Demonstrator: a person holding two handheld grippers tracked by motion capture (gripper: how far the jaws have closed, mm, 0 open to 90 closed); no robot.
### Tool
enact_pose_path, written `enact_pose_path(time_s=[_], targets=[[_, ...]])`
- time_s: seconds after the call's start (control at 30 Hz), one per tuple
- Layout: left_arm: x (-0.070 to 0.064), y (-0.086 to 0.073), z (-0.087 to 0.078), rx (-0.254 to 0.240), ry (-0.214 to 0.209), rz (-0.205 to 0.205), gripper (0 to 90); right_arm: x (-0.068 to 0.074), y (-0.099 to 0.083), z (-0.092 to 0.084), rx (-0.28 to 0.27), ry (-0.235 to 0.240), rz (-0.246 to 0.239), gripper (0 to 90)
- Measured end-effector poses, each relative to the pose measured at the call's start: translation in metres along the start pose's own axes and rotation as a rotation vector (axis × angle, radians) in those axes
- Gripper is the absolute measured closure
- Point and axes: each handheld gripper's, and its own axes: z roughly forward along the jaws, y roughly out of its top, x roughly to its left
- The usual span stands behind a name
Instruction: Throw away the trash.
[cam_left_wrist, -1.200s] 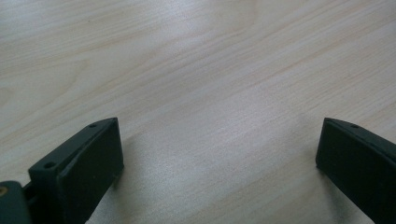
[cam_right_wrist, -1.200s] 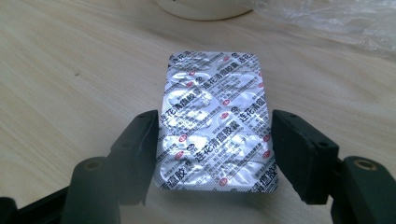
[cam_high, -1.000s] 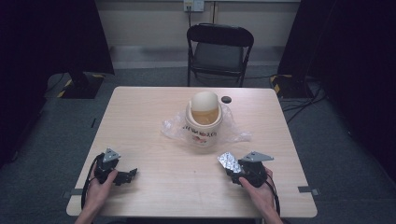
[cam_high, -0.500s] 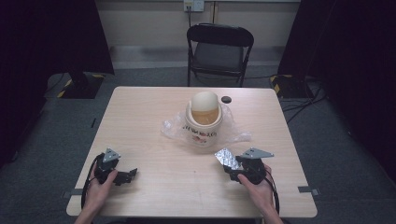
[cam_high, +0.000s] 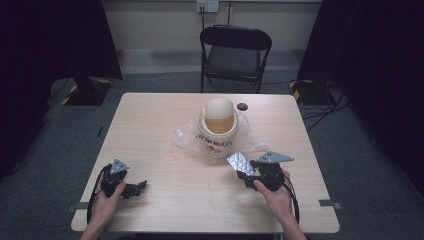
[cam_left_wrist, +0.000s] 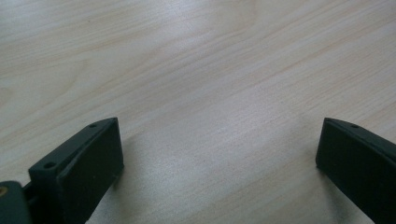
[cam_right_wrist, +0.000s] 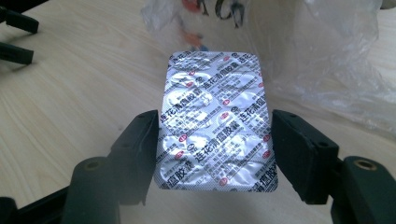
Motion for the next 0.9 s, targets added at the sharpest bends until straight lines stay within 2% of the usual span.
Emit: enact_pose_path(time_s=[0.17, 0.3, 0.9], targets=[[0.0, 0.0, 0.0, 0.0, -0.001, -0.002, 0.2, 0.001, 0.012, 0.0, -0.02, 0.01, -0.007, 34.6], [0.0, 0.0, 0.0, 0.0, -0.001, -0.002, 0.2, 0.003, 0.021, 0.002, -0.047, 0.027, 0.008, 34.5], [0.0, 0.0, 0.0, 0.0, 0.0, 0.0, 0.2, 0.011, 0.065, 0.0, -0.094, 0.042, -0.035, 34.6]])
